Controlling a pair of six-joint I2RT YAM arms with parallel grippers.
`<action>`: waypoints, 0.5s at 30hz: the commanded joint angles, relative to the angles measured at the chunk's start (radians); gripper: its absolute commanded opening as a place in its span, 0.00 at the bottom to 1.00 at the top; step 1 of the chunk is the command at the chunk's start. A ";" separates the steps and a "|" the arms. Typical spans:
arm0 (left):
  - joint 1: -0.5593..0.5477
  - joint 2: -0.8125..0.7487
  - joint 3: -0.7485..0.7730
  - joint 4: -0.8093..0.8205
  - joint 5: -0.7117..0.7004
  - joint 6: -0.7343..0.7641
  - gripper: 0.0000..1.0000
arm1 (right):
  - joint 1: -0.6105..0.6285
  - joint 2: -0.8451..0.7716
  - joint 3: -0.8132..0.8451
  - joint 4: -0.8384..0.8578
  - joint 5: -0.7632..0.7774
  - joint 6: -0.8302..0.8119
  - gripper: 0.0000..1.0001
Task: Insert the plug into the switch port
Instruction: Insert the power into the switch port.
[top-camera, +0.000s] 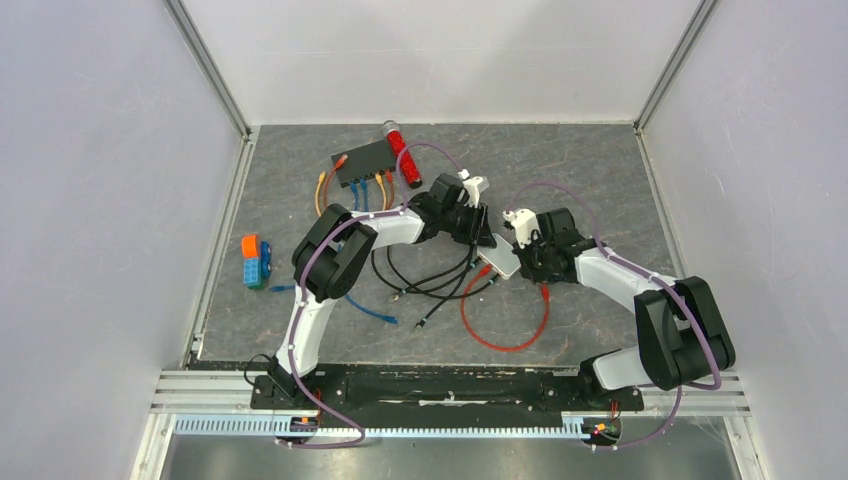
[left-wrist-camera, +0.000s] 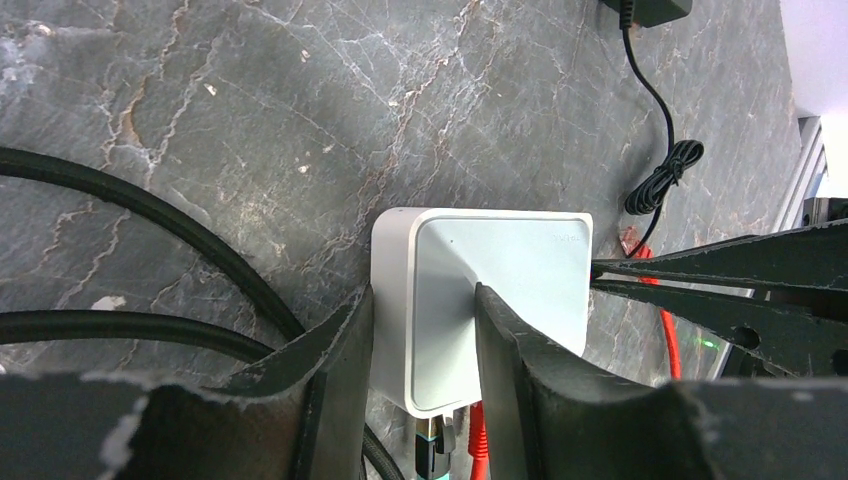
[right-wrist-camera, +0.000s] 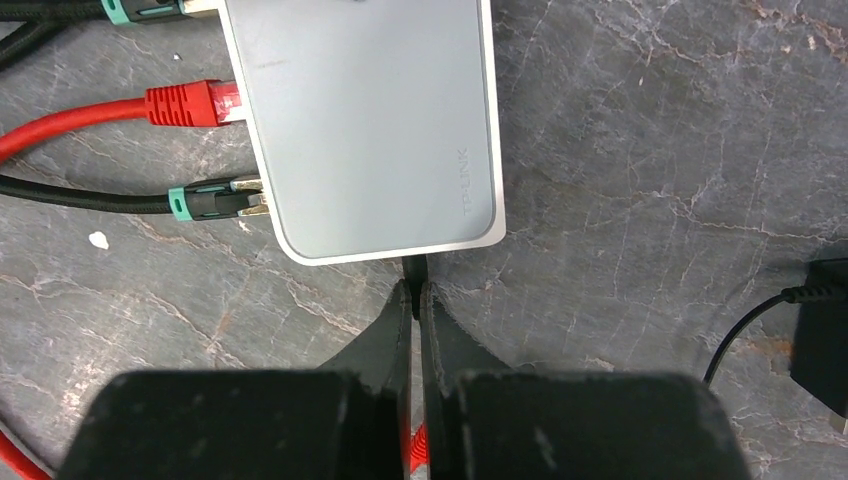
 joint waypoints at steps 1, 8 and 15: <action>-0.033 0.029 -0.013 0.023 0.098 0.025 0.46 | 0.004 0.002 0.012 0.082 -0.011 -0.038 0.00; -0.057 0.032 -0.011 0.001 0.144 0.063 0.45 | 0.004 -0.013 0.021 0.123 -0.011 -0.056 0.00; -0.080 0.034 -0.023 0.002 0.143 0.059 0.45 | 0.004 -0.004 0.027 0.201 -0.015 -0.032 0.00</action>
